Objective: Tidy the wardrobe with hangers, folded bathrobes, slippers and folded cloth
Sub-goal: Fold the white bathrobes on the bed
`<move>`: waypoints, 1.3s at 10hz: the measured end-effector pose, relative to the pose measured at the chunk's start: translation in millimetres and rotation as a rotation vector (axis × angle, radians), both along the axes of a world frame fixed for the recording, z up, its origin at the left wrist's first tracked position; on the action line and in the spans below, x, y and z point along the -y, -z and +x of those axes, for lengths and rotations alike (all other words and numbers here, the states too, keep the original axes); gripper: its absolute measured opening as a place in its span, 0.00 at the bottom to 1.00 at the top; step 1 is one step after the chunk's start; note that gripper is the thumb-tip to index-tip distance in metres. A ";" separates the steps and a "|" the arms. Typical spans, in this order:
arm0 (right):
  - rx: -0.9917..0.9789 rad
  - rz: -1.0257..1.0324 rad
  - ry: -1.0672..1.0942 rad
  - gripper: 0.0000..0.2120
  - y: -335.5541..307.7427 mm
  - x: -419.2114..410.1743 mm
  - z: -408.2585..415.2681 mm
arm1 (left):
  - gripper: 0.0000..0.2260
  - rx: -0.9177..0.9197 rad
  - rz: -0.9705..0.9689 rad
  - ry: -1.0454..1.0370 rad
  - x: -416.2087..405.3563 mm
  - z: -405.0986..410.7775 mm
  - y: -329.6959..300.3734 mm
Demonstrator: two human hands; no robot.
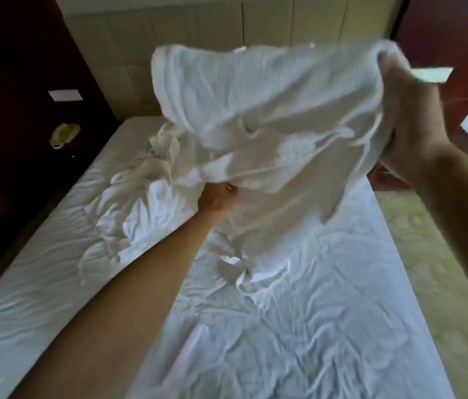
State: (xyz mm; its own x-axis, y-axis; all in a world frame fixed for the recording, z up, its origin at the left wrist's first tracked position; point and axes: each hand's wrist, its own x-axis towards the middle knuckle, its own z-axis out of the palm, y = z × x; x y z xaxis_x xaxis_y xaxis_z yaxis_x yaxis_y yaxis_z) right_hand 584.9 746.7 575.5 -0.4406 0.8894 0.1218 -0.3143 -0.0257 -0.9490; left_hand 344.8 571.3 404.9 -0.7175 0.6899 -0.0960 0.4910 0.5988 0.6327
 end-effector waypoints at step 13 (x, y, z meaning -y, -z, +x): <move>1.515 0.387 -0.016 0.21 612.2 -28.5 136.0 | 0.11 -0.823 -0.158 1.187 -207.7 107.6 396.1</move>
State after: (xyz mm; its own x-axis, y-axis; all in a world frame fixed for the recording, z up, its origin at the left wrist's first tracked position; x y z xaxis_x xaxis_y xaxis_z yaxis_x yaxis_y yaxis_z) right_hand 721.0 775.2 -36.7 -0.3682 0.9044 -0.2159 0.9021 0.2913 -0.3184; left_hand 452.4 779.1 8.7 0.3684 0.9265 -0.0769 0.9217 -0.3748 -0.0998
